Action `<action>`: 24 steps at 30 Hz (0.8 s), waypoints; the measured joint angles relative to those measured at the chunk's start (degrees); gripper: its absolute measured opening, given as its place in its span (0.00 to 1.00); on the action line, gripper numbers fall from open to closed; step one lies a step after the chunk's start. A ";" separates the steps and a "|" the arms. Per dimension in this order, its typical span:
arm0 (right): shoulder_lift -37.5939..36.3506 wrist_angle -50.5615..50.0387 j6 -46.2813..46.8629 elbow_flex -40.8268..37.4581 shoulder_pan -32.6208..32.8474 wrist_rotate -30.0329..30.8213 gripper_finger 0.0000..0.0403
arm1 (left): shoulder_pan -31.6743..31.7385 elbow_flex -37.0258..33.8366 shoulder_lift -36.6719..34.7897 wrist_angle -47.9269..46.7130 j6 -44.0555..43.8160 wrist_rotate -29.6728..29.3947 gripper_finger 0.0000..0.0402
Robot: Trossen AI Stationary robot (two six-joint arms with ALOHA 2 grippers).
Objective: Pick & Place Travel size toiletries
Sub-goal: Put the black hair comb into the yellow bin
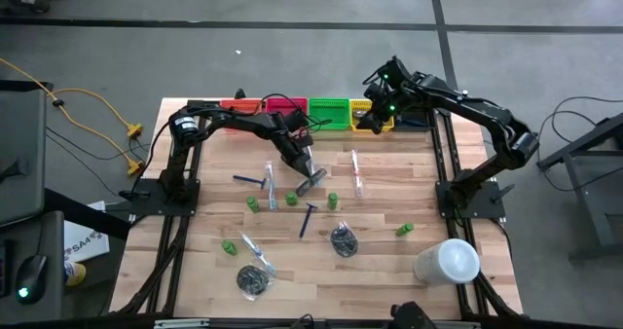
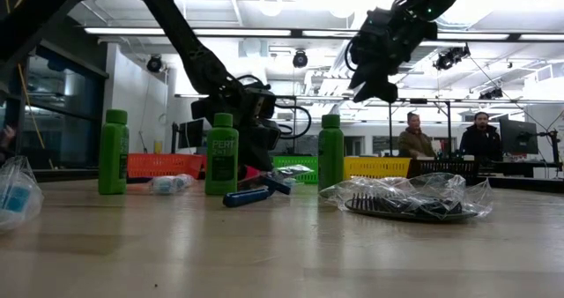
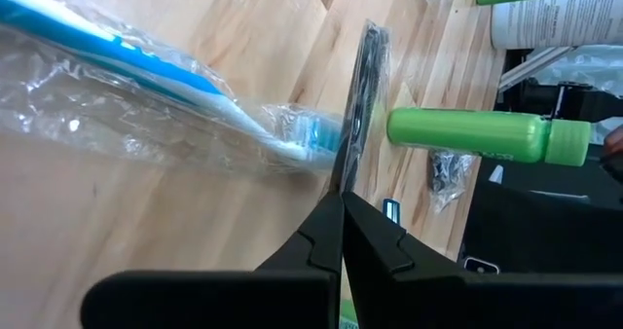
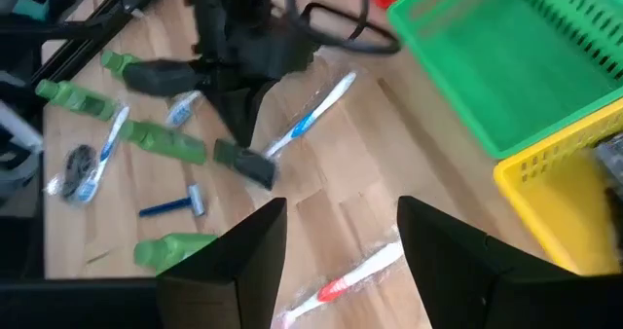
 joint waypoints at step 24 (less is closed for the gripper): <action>9.47 33.10 23.28 -16.00 11.32 -8.10 0.48 | 0.01 0.00 0.00 0.58 0.00 0.43 0.00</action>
